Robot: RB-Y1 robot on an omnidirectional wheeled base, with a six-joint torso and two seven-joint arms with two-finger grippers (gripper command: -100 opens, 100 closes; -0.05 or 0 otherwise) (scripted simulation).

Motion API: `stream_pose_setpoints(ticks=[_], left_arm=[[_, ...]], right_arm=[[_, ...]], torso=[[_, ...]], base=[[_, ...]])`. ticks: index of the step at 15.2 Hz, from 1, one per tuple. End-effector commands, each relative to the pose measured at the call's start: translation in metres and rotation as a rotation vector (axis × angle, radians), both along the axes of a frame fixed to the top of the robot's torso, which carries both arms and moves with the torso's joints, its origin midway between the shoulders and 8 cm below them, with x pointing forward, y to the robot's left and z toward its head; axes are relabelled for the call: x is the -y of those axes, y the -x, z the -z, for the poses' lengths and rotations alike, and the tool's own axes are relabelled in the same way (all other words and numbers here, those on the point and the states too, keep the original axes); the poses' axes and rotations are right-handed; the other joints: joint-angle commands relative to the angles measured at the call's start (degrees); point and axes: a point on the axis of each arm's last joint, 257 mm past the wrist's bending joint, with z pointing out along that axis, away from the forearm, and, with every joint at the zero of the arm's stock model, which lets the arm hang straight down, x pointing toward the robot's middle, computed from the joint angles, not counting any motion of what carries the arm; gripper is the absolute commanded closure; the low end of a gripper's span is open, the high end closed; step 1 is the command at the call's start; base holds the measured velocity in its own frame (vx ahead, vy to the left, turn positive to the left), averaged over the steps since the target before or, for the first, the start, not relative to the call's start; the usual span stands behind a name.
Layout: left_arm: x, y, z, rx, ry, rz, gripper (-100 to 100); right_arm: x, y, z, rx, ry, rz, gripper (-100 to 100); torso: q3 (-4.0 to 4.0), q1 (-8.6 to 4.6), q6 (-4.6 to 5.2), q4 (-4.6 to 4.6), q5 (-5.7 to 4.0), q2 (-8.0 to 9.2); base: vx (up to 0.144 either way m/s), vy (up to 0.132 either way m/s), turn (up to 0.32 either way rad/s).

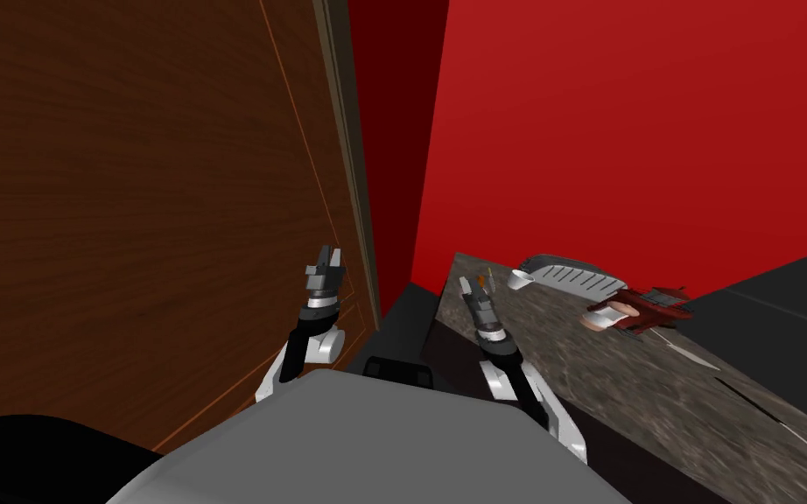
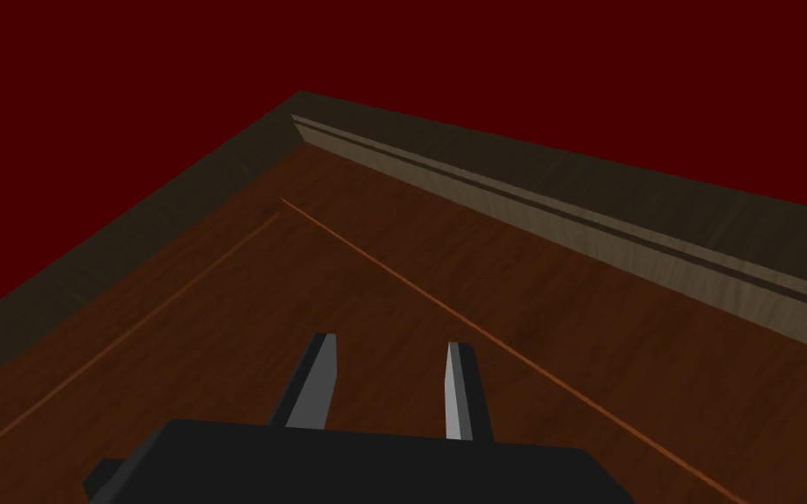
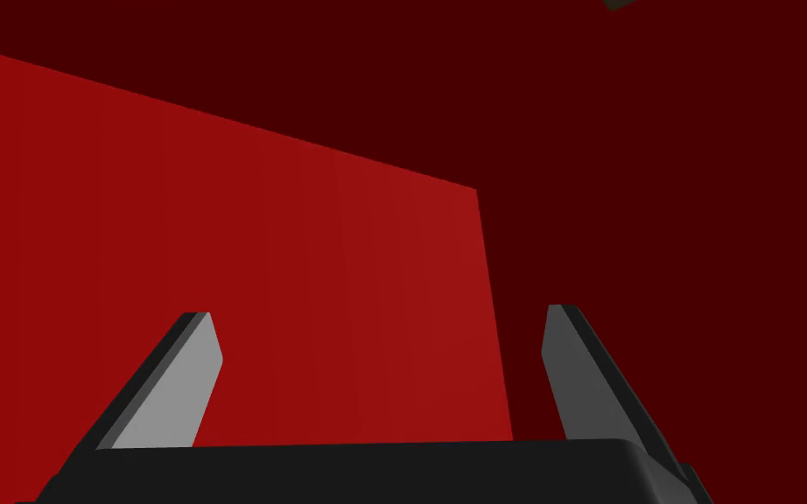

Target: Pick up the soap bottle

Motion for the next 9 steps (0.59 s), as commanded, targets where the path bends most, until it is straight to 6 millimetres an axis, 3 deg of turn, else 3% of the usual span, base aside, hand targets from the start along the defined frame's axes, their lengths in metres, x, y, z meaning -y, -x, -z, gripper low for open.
stream_pose_setpoints(ticks=[1,6,9], left_arm=[[0.000,0.000,0.000,0.000,0.000,0.000,0],[0.000,0.000,0.000,0.000,0.000,0.000,0],[0.000,0.000,0.000,0.000,0.000,0.000,0]], right_arm=[[-0.011,0.000,0.009,0.006,0.076,-0.032,-100],[-0.031,0.000,0.033,0.019,0.244,-0.105,-100],[-0.045,-0.001,0.057,0.032,0.386,-0.177,-100]], torso=[[0.00,0.00,0.00,0.00,0.00,0.00],[-0.01,0.01,0.01,0.00,0.01,-0.02],[0.00,-0.01,0.01,0.00,0.00,-0.01]], base=[[0.012,0.018,0.082],[0.013,0.020,0.090],[0.011,0.017,0.095]])
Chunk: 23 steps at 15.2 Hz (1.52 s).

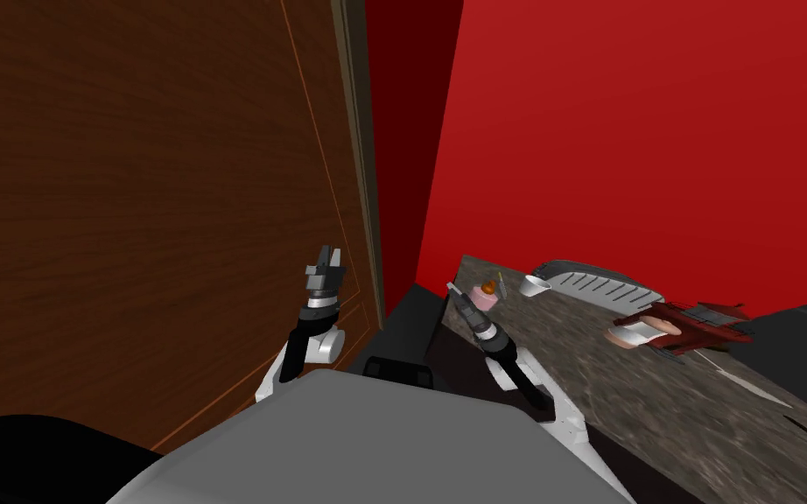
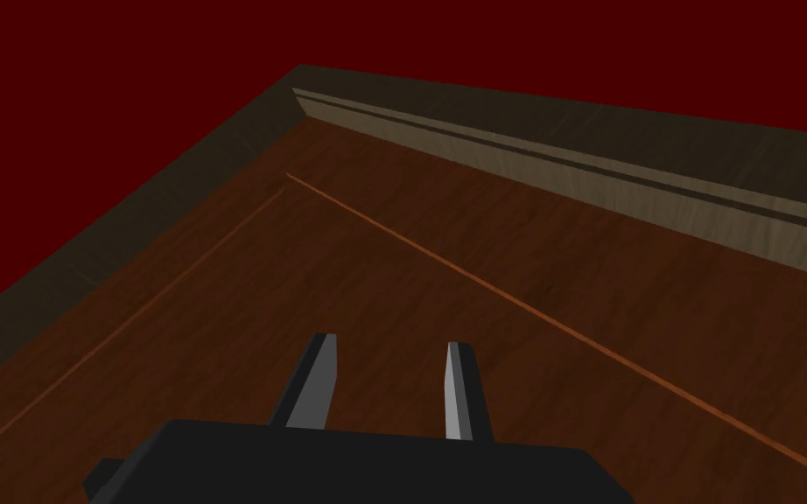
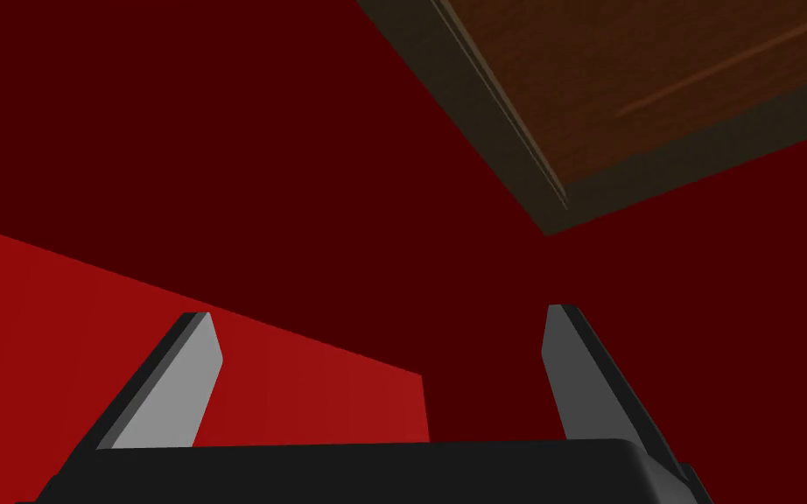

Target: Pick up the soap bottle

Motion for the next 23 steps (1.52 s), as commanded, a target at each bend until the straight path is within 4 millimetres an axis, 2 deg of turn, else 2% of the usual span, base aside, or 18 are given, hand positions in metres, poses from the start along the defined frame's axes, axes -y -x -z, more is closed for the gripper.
stream_pose_setpoints(ticks=[1,2,3,6,7,8,12,13,15,16,18,19,21,22,23], left_arm=[[0.000,0.000,0.000,0.000,0.000,0.000,0],[0.000,0.000,0.000,0.000,0.000,0.000,0],[0.000,0.000,0.000,0.000,0.000,0.000,0],[0.000,0.000,0.000,0.000,0.000,0.000,0],[0.000,0.000,0.000,0.000,0.000,0.000,0],[0.000,0.000,0.000,0.000,0.000,0.000,0],[0.000,0.000,0.000,0.000,0.000,0.000,0],[0.000,0.000,0.000,0.000,0.000,0.000,0],[0.000,0.000,0.000,0.000,0.000,0.000,0],[0.000,0.000,0.000,0.000,0.000,0.000,0],[0.000,0.000,0.000,0.000,0.000,0.000,0],[0.000,0.000,0.000,0.000,0.000,0.000,0],[0.000,0.000,0.000,0.000,0.000,0.000,0],[0.000,0.000,0.000,0.000,0.000,0.000,0],[0.000,0.000,0.000,0.000,0.000,0.000,0]], right_arm=[[-0.007,0.000,0.015,0.007,0.085,-0.034,-100],[-0.007,0.000,0.015,0.008,0.090,-0.035,-100],[-0.011,0.000,0.028,0.012,0.160,-0.071,-100],[-0.013,0.002,0.049,0.019,0.273,-0.113,-100],[-0.014,0.002,0.050,0.020,0.281,-0.113,-100],[-0.013,0.002,0.064,0.021,0.351,-0.149,-100],[-0.009,0.003,0.088,0.026,0.478,-0.191,-100],[-0.003,0.003,0.101,0.023,0.546,-0.224,-100],[-0.002,0.004,0.107,0.025,0.578,-0.228,-100],[0.007,0.003,0.121,0.020,0.651,-0.261,-100],[0.008,0.004,0.127,0.022,0.678,-0.264,-100],[0.021,0.003,0.140,0.013,0.755,-0.295,-100],[0.022,0.004,0.145,0.015,0.779,-0.299,-100],[0.037,0.003,0.157,0.005,0.856,-0.329,-100],[0.038,0.003,0.161,0.005,0.875,-0.331,-100]], torso=[[0.00,0.00,0.00,0.00,0.00,0.00],[0.00,0.01,0.01,0.00,0.00,0.00],[0.00,0.00,0.03,0.00,0.00,0.01],[0.00,0.01,-0.01,0.00,0.00,-0.01],[-0.01,0.02,0.01,0.00,0.01,-0.01],[0.00,0.00,0.03,0.00,0.00,0.00],[-0.01,0.03,0.01,-0.01,0.01,-0.02],[0.00,0.01,0.03,0.00,0.00,0.00],[0.00,0.01,0.01,0.00,0.00,0.00],[0.01,0.00,0.03,0.00,0.00,0.02],[0.00,0.01,0.01,0.00,0.01,0.01],[0.01,0.01,0.04,0.00,0.00,0.02],[0.01,0.02,0.01,0.00,0.01,0.01],[0.01,0.02,0.03,0.00,0.00,0.02],[0.01,0.02,0.01,0.01,0.01,0.02]], base=[[0.013,0.019,0.096],[0.010,0.012,0.044],[0.011,0.014,0.095],[0.013,0.019,0.126],[0.016,0.014,0.021],[0.018,0.021,0.096],[0.015,0.021,0.098],[0.011,0.015,0.087],[0.010,0.015,0.078],[0.010,0.019,0.095],[0.012,0.015,0.073],[0.012,0.017,0.098],[0.011,0.017,0.074],[0.011,0.020,0.101],[0.014,0.019,0.117]])
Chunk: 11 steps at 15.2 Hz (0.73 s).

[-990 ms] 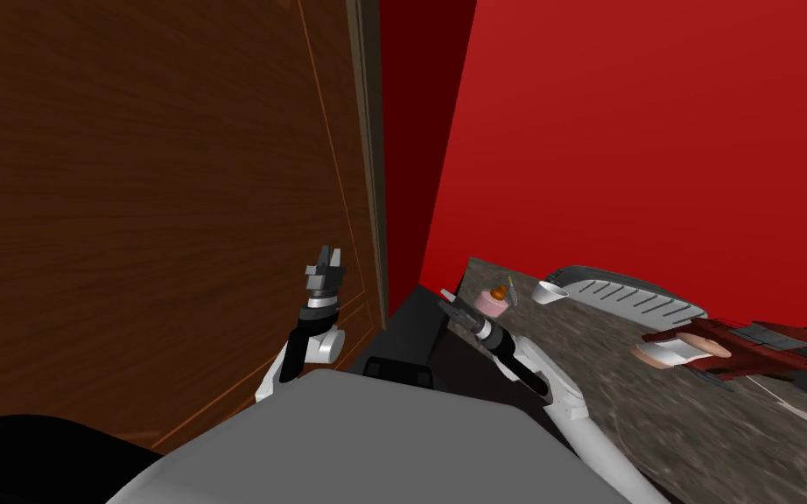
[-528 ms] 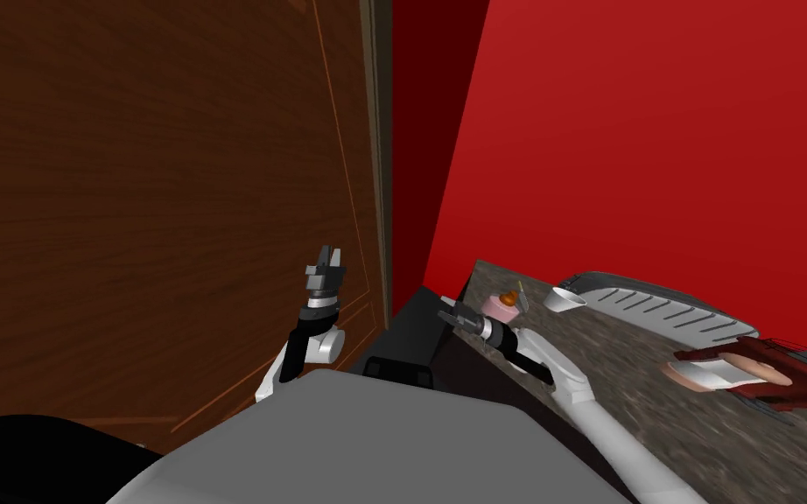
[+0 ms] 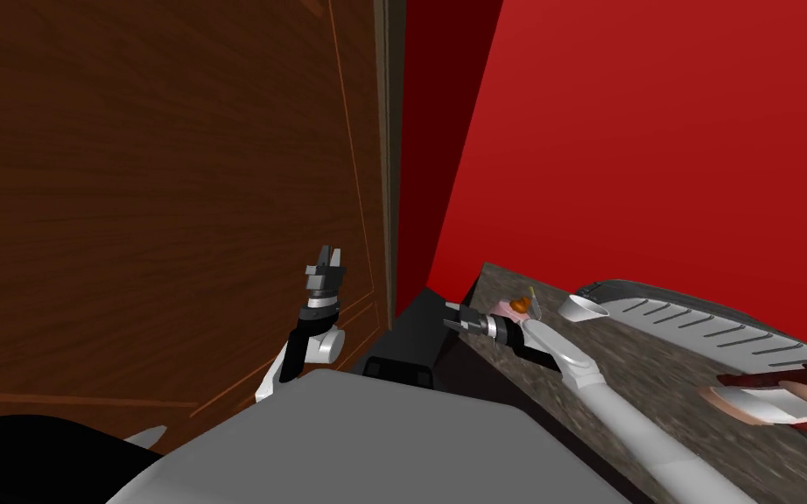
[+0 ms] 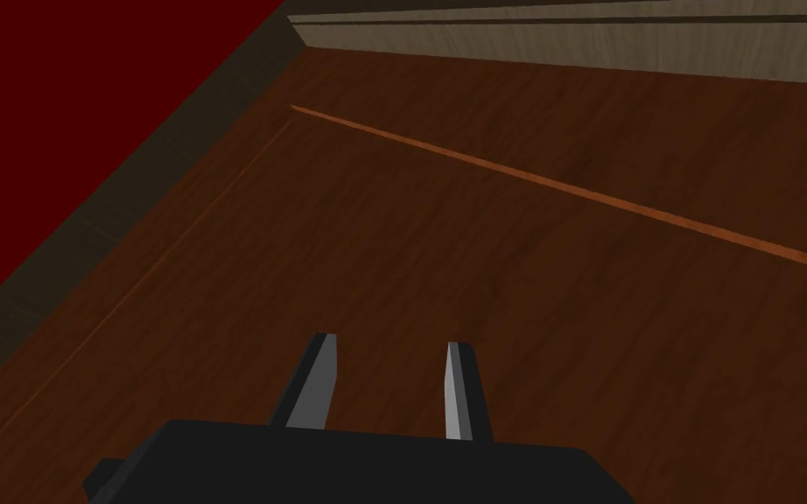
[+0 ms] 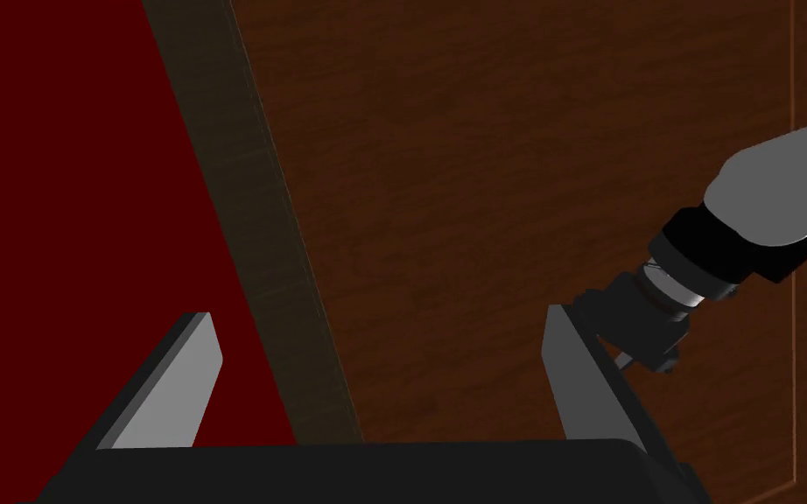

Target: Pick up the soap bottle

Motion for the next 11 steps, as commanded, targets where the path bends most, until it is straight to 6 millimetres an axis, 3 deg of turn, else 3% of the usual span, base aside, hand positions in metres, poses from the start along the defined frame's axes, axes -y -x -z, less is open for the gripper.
stream_pose_setpoints(ticks=[1,2,4,5,7,8,10,11], left_arm=[[0.000,0.000,0.000,0.000,0.000,0.000,0],[0.000,0.000,0.000,0.000,0.000,0.000,0],[0.000,0.000,0.000,0.000,0.000,0.000,0],[0.000,0.000,0.000,0.000,0.000,0.000,0],[0.000,0.000,0.000,0.000,0.000,0.000,0],[0.000,0.000,0.000,0.000,0.000,0.000,0],[0.000,0.000,0.000,0.000,0.000,0.000,0],[0.000,0.000,0.000,0.000,0.000,0.000,0]], right_arm=[[0.007,0.001,0.010,-0.002,0.045,-0.013,-100],[0.025,0.000,0.021,-0.014,0.125,-0.034,-100],[0.027,0.000,0.025,-0.011,0.146,-0.039,-100],[0.047,-0.001,0.034,-0.025,0.223,-0.056,-100],[0.049,0.000,0.039,-0.023,0.246,-0.061,-100],[0.072,-0.002,0.046,-0.039,0.322,-0.074,-100],[0.074,-0.001,0.051,-0.038,0.344,-0.078,-100],[0.098,-0.002,0.056,-0.055,0.420,-0.089,-100]], torso=[[0.00,0.00,0.00,0.00,0.00,0.00],[0.00,-0.01,0.02,0.00,-0.01,0.01],[0.00,-0.01,0.01,0.00,0.00,0.00],[0.01,-0.02,0.03,0.00,0.00,0.02],[0.00,-0.02,0.01,0.00,-0.01,0.00],[0.01,-0.02,0.03,0.00,-0.01,0.02],[0.01,0.00,0.01,0.00,0.00,0.01],[0.01,-0.02,0.03,0.00,-0.01,0.02]], base=[[0.012,0.011,0.045],[0.013,0.018,0.088],[0.012,0.015,0.071],[0.011,0.015,0.074],[0.012,0.013,0.077],[0.012,0.017,0.103],[0.013,0.013,0.069],[0.014,0.016,0.103]])
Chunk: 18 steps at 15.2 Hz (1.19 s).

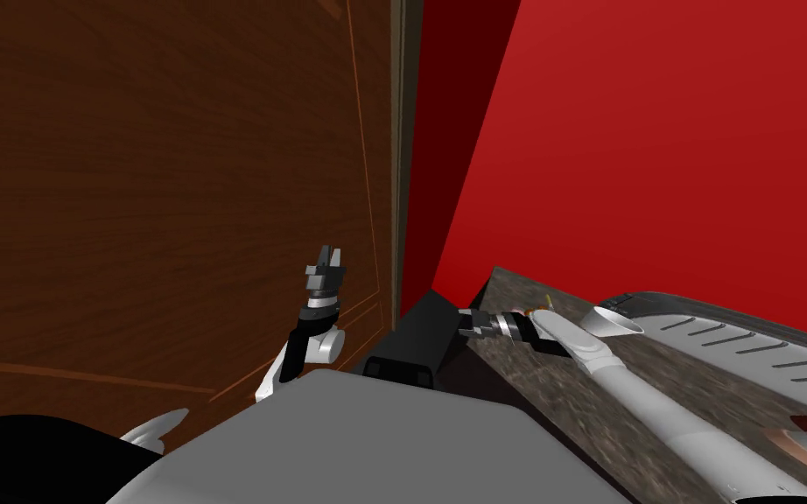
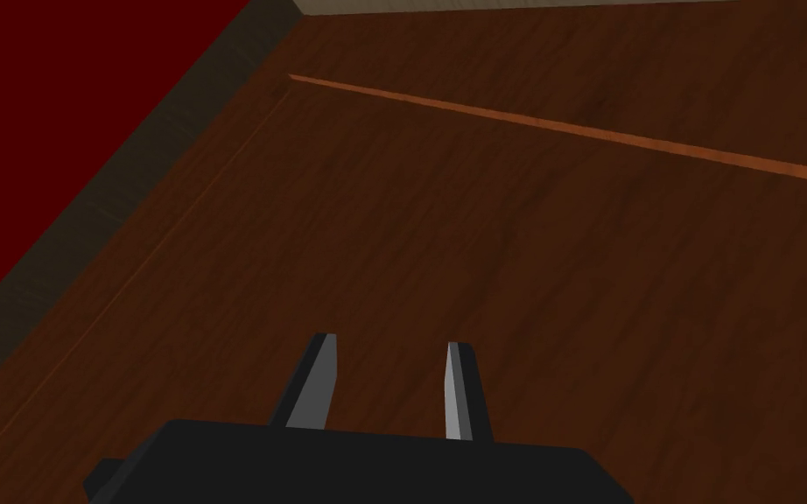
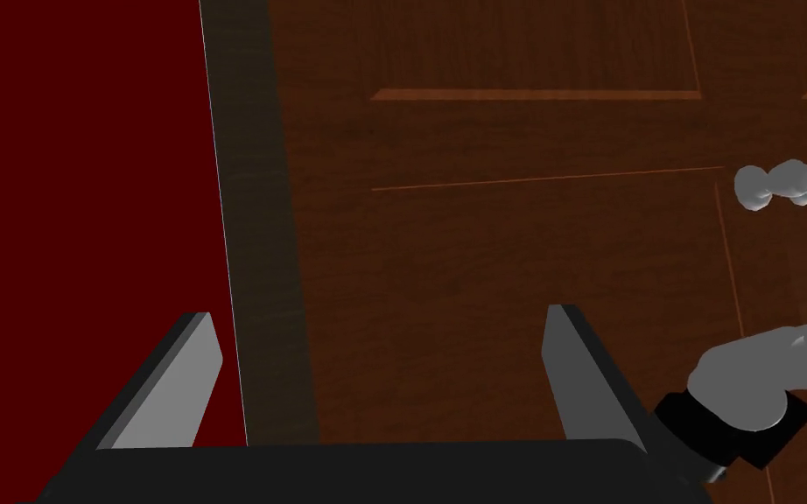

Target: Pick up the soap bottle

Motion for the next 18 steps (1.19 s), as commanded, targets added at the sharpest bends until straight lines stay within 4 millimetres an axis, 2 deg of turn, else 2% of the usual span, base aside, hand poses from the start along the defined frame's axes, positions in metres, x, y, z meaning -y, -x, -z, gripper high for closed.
stream_pose_setpoints(ticks=[1,2,4,5,7,8,9,10,12,13,14,15,16,17,18], left_arm=[[0.000,0.000,0.000,0.000,0.000,0.000,0],[0.000,0.000,0.000,0.000,0.000,0.000,0],[0.000,0.000,0.000,0.000,0.000,0.000,0],[0.000,0.000,0.000,0.000,0.000,0.000,0],[0.000,0.000,0.000,0.000,0.000,0.000,0],[0.000,0.000,0.000,0.000,0.000,0.000,0],[0.000,0.000,0.000,0.000,0.000,0.000,0],[0.000,0.000,0.000,0.000,0.000,0.000,0],[0.000,0.000,0.000,0.000,0.000,0.000,0],[0.000,0.000,0.000,0.000,0.000,0.000,0],[0.000,0.000,0.000,0.000,0.000,0.000,0],[0.000,0.000,0.000,0.000,0.000,0.000,0],[0.000,0.000,0.000,0.000,0.000,0.000,0],[0.000,0.000,0.000,0.000,0.000,0.000,0],[0.000,0.000,0.000,0.000,0.000,0.000,0]], right_arm=[[0.020,0.000,0.007,-0.012,0.078,-0.013,-100],[0.042,-0.001,0.009,-0.030,0.138,-0.016,-100],[0.048,0.000,0.014,-0.030,0.172,-0.022,-100],[0.073,-0.001,0.014,-0.049,0.239,-0.022,-100],[0.077,0.000,0.018,-0.049,0.261,-0.027,-100],[0.103,0.000,0.017,-0.069,0.333,-0.024,-100],[0.106,0.000,0.019,-0.069,0.347,-0.027,-100],[0.130,0.000,0.015,-0.090,0.405,-0.020,-100],[0.135,0.002,0.018,-0.091,0.429,-0.024,-100],[0.161,0.003,0.014,-0.114,0.496,-0.016,-100],[0.164,0.003,0.015,-0.115,0.506,-0.017,-100],[0.187,0.005,0.009,-0.137,0.560,-0.005,-100],[0.191,0.006,0.011,-0.138,0.578,-0.008,-100],[0.214,0.008,0.004,-0.161,0.630,0.006,-100],[0.217,0.009,0.005,-0.163,0.645,0.003,-100]], torso=[[0.00,0.00,0.00,0.00,0.00,0.00],[0.00,0.01,0.00,0.00,0.00,0.00],[-0.01,0.02,0.01,0.00,0.01,-0.01],[0.00,0.01,0.03,0.00,0.00,0.00],[0.00,0.01,0.00,0.00,0.00,0.00],[0.01,0.01,0.02,0.00,-0.01,0.02],[0.01,0.01,0.01,0.01,0.01,0.01],[0.01,0.01,0.01,0.00,0.00,0.01],[0.00,0.03,0.01,0.00,0.01,0.00],[0.01,0.01,0.03,0.00,-0.01,0.02],[0.02,0.01,0.03,0.01,0.01,0.04],[0.02,0.01,0.01,0.01,0.00,0.04],[0.02,0.02,0.01,0.01,0.00,0.03],[0.01,0.03,0.01,0.00,0.00,0.02],[0.01,0.03,0.01,0.01,0.01,0.01]], base=[[0.014,0.016,0.102],[0.015,0.019,0.113],[0.016,0.016,0.068],[0.013,0.017,0.068],[0.011,0.014,0.072],[0.012,0.014,0.084],[0.013,0.013,0.087],[0.015,0.018,0.121],[0.014,0.013,0.060],[0.010,0.015,0.068],[0.010,0.012,0.062],[0.012,0.018,0.108],[0.012,0.018,0.089],[0.014,0.020,0.099],[0.016,0.014,0.077]])
